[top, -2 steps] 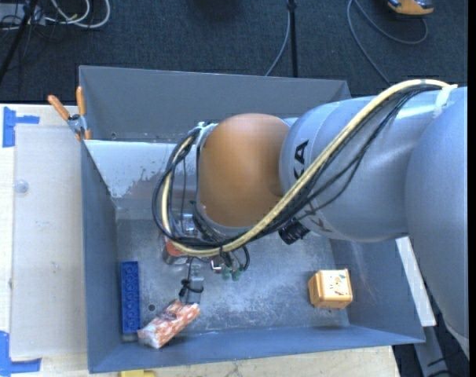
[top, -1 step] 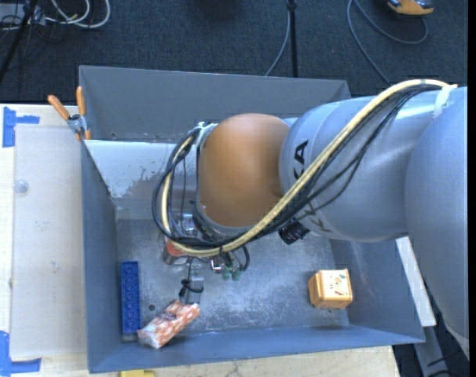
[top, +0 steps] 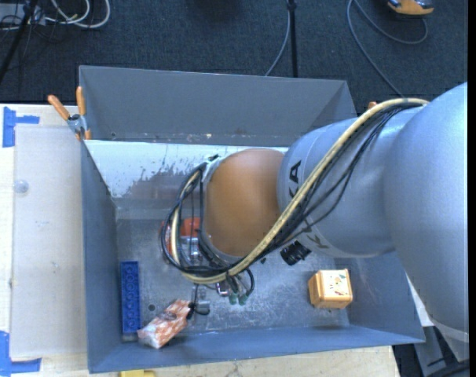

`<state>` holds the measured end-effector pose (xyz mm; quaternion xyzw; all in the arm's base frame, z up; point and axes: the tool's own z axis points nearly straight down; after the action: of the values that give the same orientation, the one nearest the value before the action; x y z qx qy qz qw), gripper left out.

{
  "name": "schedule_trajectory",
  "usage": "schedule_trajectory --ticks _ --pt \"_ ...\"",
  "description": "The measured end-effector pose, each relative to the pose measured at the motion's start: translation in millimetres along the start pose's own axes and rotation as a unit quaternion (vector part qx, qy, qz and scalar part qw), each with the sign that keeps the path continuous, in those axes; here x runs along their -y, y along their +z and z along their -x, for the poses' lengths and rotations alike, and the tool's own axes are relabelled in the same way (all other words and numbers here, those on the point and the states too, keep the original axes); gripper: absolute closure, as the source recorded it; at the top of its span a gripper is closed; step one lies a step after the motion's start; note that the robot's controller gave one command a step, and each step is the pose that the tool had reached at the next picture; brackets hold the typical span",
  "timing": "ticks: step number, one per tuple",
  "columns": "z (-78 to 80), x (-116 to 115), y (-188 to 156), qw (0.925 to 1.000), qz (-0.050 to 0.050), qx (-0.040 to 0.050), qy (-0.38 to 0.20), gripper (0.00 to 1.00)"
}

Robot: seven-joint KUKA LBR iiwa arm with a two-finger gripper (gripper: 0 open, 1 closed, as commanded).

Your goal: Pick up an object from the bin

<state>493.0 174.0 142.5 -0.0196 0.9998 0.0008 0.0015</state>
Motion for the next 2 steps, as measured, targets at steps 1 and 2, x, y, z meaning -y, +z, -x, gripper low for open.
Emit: schedule_trajectory --ticks 1,2 --pt "-12.8 10.1 35.5 0.9968 -0.001 -0.006 -0.079 0.0" --pt "-16.0 -7.7 73.1 0.9893 0.0 -0.0005 -0.146 1.0"
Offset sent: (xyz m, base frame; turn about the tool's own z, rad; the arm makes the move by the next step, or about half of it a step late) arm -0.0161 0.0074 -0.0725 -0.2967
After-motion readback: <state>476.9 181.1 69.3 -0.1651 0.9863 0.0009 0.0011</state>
